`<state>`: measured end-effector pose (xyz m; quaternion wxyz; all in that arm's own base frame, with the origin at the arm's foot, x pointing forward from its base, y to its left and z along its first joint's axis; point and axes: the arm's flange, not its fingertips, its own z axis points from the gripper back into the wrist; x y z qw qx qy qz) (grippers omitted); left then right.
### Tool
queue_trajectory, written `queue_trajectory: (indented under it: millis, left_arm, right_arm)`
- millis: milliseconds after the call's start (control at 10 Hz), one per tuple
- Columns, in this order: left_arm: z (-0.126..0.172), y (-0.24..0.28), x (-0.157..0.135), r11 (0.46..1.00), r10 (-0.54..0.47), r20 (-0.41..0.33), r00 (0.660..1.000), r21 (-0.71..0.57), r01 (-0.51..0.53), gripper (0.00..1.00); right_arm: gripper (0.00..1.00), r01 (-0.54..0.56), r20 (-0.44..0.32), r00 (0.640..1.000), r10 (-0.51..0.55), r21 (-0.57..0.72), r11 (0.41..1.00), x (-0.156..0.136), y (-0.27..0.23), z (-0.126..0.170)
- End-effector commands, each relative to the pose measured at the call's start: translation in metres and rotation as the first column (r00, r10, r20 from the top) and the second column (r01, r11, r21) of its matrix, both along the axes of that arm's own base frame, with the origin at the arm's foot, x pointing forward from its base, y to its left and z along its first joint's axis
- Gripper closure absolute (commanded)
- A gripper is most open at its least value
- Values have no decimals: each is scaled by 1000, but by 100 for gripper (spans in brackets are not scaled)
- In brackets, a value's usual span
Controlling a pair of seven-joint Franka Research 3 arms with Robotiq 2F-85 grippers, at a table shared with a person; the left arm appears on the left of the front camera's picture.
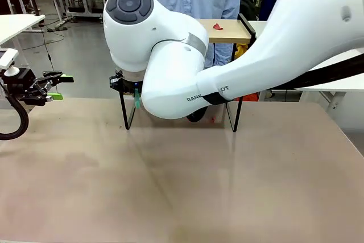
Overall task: Clean the shelf.
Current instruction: Clean the specific section of the Shelf indicated by the human with the Duster.
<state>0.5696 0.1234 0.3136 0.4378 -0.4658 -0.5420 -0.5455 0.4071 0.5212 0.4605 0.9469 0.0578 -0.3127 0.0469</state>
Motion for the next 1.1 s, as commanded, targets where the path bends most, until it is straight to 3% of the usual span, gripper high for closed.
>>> queue_trajectory:
  millis: [0,100,500,600,1000]
  left_arm:
    - [4,0,0,1000,-4,5,1000,1,4,0]
    - [4,0,0,1000,-4,5,1000,1,4,0]
    - [4,0,0,1000,-4,5,1000,1,4,0]
    - [4,0,0,1000,-4,5,1000,1,4,0]
    - [4,0,0,1000,-4,5,1000,1,4,0]
  right_arm:
    - [87,51,-48,998,-49,30,998,-2,1,0]
    - [87,0,0,1000,0,0,1000,0,0,0]
    - [87,0,0,1000,0,0,1000,0,0,0]
    - [87,12,-18,1000,-12,0,1000,0,1,-5]
    - [87,152,-62,986,-153,-19,988,-2,-71,22]
